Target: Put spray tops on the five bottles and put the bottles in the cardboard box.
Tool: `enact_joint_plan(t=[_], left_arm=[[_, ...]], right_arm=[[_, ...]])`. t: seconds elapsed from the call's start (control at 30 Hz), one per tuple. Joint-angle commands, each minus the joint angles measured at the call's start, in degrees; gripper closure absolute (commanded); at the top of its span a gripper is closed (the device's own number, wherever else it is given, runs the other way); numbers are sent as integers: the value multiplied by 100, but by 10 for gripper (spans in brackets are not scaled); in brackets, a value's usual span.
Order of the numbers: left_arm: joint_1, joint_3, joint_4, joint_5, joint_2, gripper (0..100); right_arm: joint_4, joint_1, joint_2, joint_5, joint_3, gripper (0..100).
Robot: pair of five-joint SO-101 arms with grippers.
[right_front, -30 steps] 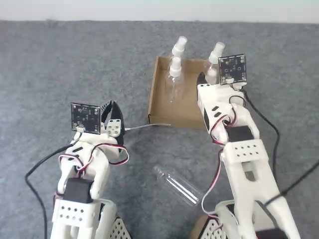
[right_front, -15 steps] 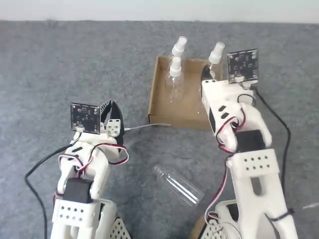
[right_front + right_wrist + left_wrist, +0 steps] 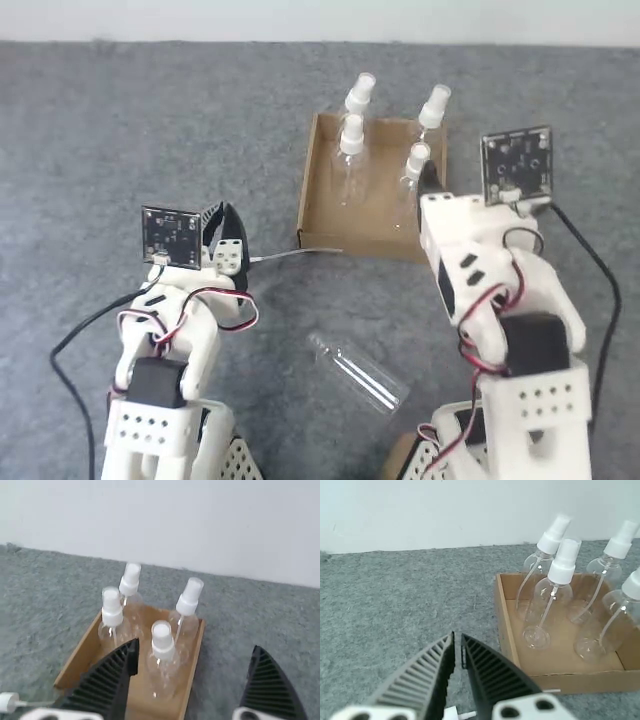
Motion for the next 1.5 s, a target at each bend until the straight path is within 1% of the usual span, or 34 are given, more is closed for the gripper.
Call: enact_joint_plan(t=[0.0,0.07,0.13,0.2,0.27,0.33,0.43,0.5,0.67,0.8,0.9,1.0,1.07,1.23,1.47], left_arm=[[-35,-48,-141,53,53,987],[-35,-48,-141,53,53,987],[-35,-48,-141,53,53,987],[-35,-48,-141,53,53,987],[-35,-48,-141,53,53,987],[-35,-31,-141,53,53,987],[-35,4,-158,53,53,987],[-35,4,-167,53,53,987],[-35,4,-167,44,44,987],[-35,4,-167,44,44,987],[-35,4,-167,44,44,987],[-35,4,-167,44,35,987],[-62,-13,-167,44,18,987],[-536,-84,-334,53,53,987],[-554,-84,-325,53,53,987]], right_arm=[[708,31,-426,79,-352,712],[1130,4,-497,44,-352,712],[1745,-171,-558,79,-343,710],[2334,-400,-558,79,-343,709],[2668,-760,-541,88,-158,709],[2659,-1200,-532,255,220,709],[2563,-1912,-523,897,844,710],[2422,-2360,-523,1099,1292,712],[1807,-3292,-514,1143,2092,710],[1771,-3908,-224,1108,2268,710],[1675,-4066,312,800,2215,709],[1402,-4066,857,633,2180,709],[1244,-4075,1165,633,2180,708],[1033,-4075,1763,624,2198,708],[875,-4048,2413,624,2198,712]])
